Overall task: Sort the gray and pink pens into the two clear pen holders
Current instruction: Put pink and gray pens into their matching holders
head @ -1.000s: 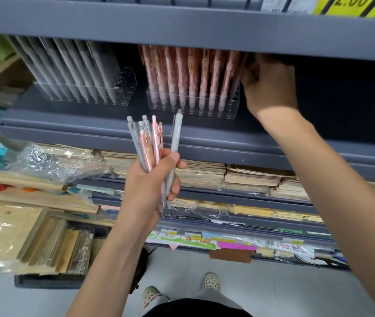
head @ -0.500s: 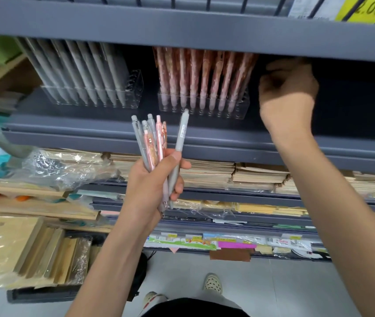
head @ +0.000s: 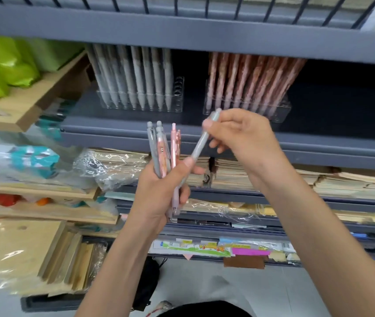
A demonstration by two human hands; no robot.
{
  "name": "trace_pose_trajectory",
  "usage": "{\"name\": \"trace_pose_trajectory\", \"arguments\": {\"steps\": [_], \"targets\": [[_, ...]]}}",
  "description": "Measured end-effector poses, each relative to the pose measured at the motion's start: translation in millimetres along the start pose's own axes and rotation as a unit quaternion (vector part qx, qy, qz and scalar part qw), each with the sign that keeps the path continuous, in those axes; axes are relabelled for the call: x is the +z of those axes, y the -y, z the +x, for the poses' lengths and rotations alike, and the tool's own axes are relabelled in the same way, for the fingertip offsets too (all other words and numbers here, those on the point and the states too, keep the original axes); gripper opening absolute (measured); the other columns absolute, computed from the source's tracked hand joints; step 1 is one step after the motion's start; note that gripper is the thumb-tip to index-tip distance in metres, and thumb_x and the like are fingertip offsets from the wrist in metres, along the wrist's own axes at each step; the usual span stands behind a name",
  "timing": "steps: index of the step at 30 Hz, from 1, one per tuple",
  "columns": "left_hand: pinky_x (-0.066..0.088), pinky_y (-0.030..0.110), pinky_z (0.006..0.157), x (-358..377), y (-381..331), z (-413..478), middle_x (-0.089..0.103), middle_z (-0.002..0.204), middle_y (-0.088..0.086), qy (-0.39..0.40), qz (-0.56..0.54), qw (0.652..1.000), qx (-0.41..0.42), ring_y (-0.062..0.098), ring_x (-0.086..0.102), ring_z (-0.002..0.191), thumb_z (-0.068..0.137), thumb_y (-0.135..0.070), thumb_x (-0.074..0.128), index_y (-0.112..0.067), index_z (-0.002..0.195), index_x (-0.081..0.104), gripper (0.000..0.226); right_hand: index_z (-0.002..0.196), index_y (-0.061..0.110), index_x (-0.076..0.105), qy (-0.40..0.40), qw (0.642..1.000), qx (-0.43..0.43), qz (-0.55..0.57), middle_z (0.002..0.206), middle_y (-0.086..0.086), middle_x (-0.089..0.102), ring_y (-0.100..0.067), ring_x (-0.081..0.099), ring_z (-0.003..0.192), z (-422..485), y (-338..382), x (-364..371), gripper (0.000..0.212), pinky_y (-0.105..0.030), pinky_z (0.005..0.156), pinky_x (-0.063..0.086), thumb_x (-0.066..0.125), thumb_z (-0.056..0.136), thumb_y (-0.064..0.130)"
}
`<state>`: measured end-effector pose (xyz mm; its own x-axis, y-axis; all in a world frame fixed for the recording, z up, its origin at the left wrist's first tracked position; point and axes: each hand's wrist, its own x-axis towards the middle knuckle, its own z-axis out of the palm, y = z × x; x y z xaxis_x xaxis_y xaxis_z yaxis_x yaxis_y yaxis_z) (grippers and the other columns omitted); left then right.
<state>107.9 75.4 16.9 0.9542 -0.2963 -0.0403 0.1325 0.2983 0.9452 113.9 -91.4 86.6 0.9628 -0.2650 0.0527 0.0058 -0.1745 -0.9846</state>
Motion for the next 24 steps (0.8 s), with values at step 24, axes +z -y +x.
{"name": "trace_pose_trajectory", "arguments": {"steps": [24], "targets": [[0.036,0.02,0.036,-70,-17,6,0.055,0.06,-0.002,-0.112,-0.033,0.993,-0.019,0.01,0.042,0.041,0.089,-0.043,0.065,-0.021,0.072,0.062,0.028,0.083,0.035,0.048,-0.226,0.924,-0.257,-0.172,0.079,0.026,0.059,0.003,0.061,0.081,72,16,67,0.03,-0.03,0.085,0.052,0.055,0.095,0.008]]}}
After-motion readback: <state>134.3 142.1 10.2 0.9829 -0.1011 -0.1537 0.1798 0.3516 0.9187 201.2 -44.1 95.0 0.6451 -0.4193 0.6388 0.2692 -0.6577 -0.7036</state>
